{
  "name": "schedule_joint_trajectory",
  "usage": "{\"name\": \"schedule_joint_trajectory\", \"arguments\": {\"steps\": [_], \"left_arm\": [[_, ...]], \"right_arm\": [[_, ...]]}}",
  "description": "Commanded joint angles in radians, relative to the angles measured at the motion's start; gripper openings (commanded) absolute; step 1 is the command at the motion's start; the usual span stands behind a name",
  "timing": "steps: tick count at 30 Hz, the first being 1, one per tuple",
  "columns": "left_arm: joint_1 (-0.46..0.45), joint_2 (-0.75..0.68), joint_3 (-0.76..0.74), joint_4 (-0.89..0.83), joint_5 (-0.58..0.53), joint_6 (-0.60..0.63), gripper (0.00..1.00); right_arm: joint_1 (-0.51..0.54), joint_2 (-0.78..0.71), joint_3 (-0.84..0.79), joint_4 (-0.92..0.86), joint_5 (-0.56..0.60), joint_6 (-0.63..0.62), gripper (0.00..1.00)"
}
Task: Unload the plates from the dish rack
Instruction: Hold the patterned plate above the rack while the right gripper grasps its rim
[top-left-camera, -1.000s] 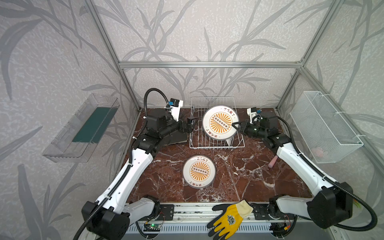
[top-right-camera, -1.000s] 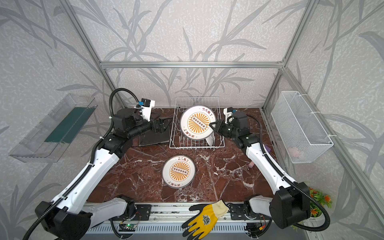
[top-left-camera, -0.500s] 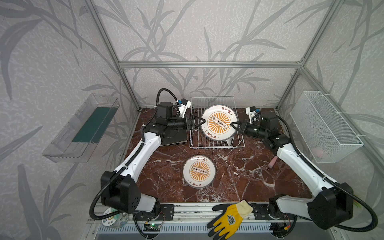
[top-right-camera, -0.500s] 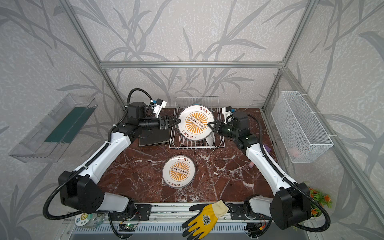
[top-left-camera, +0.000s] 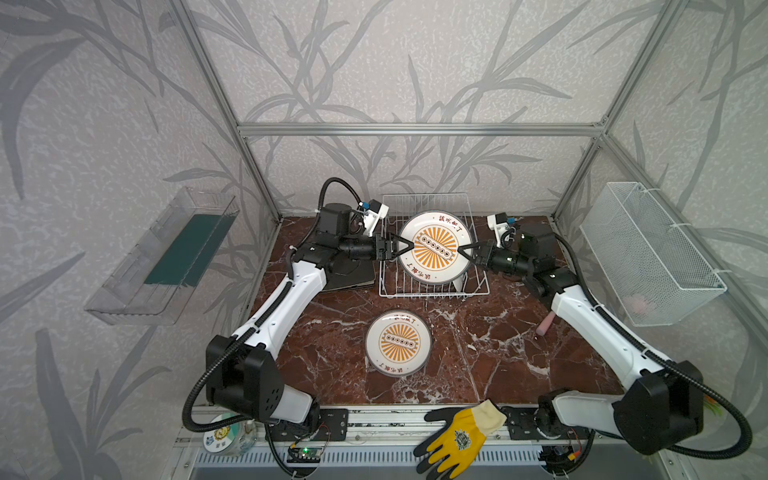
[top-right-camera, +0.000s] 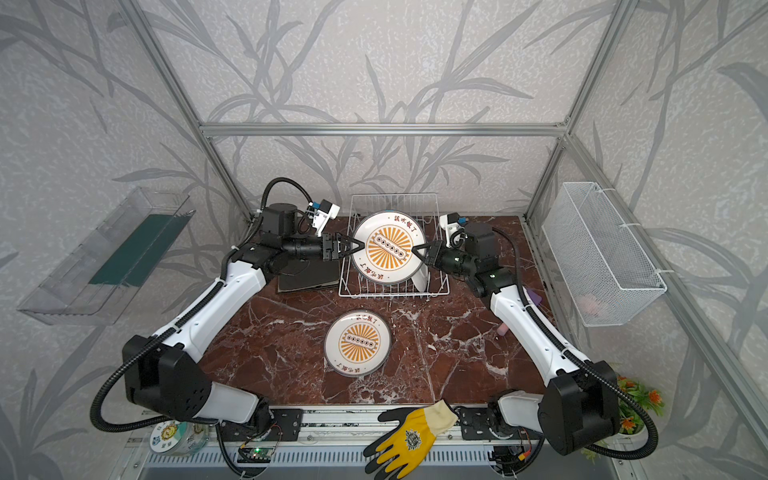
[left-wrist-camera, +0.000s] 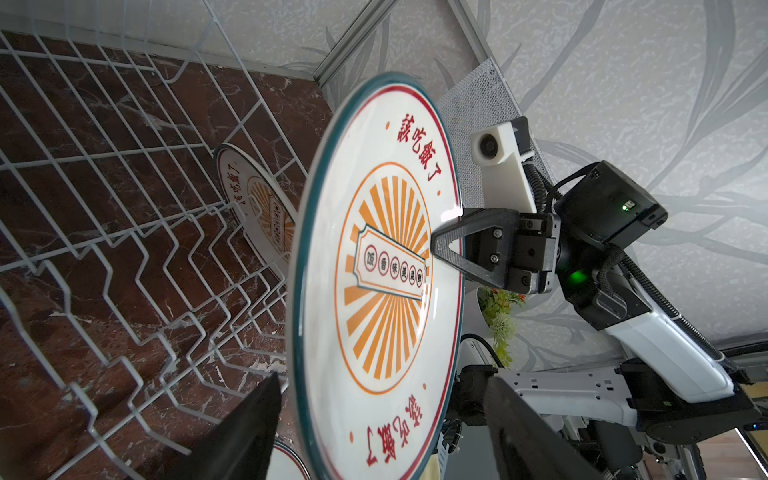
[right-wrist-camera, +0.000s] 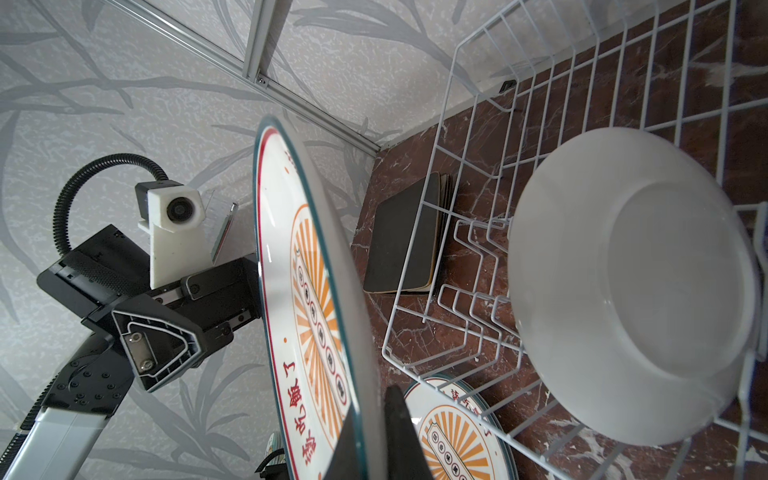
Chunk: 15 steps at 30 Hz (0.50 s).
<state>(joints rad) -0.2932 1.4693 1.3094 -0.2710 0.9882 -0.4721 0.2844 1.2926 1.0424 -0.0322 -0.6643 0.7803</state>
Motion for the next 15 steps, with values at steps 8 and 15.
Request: {"name": "schedule_joint_trajectory", "arguments": {"steps": [8, 15], "left_arm": [[-0.028, 0.036, 0.054, -0.016, 0.014, 0.009, 0.53], [-0.033, 0.062, 0.051, 0.036, 0.047, -0.041, 0.4]], "right_arm": [[0.006, -0.004, 0.024, 0.066, -0.041, -0.023, 0.0], [0.006, -0.004, 0.017, 0.066, -0.049, -0.045, 0.0]]}}
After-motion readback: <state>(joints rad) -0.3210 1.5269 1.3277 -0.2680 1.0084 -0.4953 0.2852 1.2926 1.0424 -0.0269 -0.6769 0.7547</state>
